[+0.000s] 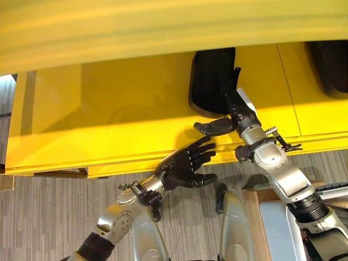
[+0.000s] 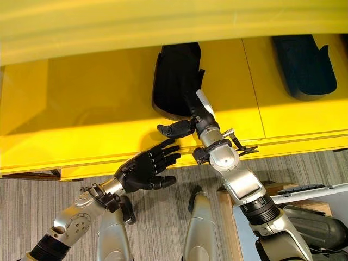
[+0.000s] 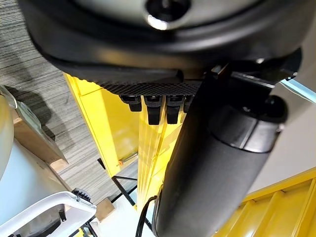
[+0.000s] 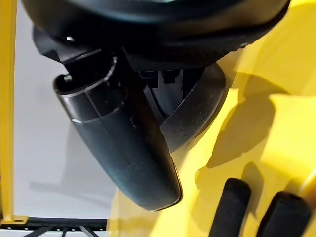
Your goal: Move parts from the plastic box to the shelf.
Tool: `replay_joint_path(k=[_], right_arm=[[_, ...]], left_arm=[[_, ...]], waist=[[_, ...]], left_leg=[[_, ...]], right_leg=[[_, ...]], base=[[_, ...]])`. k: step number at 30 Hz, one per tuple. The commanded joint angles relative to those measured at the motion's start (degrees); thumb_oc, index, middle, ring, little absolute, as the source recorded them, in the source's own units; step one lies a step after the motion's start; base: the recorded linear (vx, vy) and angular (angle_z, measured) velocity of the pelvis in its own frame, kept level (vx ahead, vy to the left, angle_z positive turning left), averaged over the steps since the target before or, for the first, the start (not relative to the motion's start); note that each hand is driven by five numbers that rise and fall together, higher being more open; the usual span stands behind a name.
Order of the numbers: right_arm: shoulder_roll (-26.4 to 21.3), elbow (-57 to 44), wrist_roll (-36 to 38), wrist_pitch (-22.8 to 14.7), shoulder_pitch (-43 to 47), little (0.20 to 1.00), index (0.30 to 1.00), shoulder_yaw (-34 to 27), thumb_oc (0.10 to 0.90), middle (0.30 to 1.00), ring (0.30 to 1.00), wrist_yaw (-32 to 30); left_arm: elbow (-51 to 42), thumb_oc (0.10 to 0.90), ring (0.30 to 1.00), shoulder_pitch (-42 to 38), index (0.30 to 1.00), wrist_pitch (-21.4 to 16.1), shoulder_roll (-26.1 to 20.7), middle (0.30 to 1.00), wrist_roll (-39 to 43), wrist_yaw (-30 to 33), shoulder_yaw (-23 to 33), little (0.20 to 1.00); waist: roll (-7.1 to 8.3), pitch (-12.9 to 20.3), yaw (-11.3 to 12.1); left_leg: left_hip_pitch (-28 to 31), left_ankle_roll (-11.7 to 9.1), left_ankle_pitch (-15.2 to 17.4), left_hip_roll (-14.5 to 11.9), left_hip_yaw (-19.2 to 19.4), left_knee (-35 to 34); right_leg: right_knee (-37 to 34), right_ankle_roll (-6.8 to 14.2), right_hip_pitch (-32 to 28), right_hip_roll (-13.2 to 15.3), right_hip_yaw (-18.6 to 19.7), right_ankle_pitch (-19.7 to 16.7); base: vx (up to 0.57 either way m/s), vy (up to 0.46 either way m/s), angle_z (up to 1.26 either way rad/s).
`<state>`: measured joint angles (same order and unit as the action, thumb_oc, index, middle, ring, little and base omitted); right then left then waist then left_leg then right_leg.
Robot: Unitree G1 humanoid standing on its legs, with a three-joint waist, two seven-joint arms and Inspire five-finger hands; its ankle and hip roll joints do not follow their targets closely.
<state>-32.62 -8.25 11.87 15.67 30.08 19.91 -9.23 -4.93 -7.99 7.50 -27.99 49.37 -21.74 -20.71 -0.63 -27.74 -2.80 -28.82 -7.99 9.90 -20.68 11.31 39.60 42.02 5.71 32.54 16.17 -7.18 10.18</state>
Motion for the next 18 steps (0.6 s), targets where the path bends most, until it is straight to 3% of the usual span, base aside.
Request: replay_joint_path(k=[1,6,18], right_arm=[[0.1,5.5,-0.9,4.7,-4.1,1.000,1.000,-0.8,0.900,1.000,1.000,-3.5],[-0.6,8.1,1.6,2.6,-4.5,1.000,1.000,-5.3,0.900,1.000,1.000,-6.6],[-0.2,9.6,0.4,2.4,-3.7,1.000,1.000,-8.8,0.900,1.000,1.000,-5.0]], left_arm=[[-5.2,0.900,1.000,-2.6,1.000,-4.7,0.5,1.000,4.1,-0.3,0.8,1.000],[-5.7,0.900,1.000,-2.1,1.000,-3.8,0.3,1.000,4.2,-0.8,1.8,1.000],[-6.3,0.900,1.000,-2.1,1.000,-2.2,0.2,1.000,4.5,-1.3,3.3,1.000]], waist=[[0.39,0.7,0.9],[0.53,0.7,0.9],[0.44,0.7,0.8]], left_leg=[[2.4,3.0,1.3,2.3,2.7,-4.8],[2.8,3.1,1.3,2.3,2.8,-5.0],[2.9,3.1,1.3,2.2,3.0,-4.9]], right_leg=[[7.7,-0.5,-3.2,-0.1,-2.5,9.1],[7.4,-0.4,-3.4,-0.1,-2.5,9.0],[7.7,-0.5,-3.4,0.0,-2.3,9.1]], base=[[0.00,0.000,0.00],[0.00,0.000,0.00],[0.00,0.000,0.00]])
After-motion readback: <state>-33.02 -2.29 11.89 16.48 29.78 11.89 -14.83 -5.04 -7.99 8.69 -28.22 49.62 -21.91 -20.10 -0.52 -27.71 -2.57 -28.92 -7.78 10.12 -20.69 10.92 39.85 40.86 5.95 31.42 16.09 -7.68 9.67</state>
